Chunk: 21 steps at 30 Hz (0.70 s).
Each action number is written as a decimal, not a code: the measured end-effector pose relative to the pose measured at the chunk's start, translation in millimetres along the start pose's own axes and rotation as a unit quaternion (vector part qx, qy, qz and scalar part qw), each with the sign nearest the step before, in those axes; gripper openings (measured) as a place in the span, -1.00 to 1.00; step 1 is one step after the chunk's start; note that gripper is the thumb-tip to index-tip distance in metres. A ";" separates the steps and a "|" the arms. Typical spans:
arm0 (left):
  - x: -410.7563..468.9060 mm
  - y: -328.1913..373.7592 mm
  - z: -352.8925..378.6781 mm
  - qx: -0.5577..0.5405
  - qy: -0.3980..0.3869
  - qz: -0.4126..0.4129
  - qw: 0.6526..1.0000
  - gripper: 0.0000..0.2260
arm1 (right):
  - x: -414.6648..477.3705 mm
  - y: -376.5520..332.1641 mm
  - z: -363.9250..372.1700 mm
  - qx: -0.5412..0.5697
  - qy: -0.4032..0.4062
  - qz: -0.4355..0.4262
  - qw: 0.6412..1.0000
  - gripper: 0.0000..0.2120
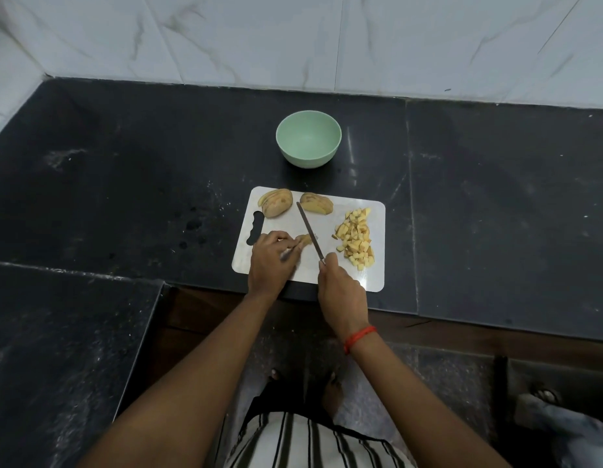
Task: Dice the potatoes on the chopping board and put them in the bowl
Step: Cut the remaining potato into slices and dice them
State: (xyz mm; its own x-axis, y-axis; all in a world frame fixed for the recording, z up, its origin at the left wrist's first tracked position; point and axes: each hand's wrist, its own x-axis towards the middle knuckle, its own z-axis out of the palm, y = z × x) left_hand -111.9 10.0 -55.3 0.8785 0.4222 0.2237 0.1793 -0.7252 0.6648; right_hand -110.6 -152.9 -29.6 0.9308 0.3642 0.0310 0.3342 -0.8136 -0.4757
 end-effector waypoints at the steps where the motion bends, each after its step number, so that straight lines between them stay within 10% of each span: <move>1: 0.2 0.1 0.4 0.001 -0.001 -0.002 1.000 -0.80 | 1.0 1.0 0.8 -0.001 -0.006 -0.001 1.000 -0.82; 21: 3.4 1.8 -4.6 0.026 -0.022 -0.009 0.999 -0.78 | 6.6 -8.3 8.7 -0.058 -0.039 -0.029 0.997 -0.82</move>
State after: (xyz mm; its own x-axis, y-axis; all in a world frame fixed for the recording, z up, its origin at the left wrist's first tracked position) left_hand -110.7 12.7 -50.0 0.8934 0.4121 0.1791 0.2175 -0.7454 0.6302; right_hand -108.5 -139.7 -33.1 0.8971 0.4417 -0.0147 0.4054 -0.8358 -0.3703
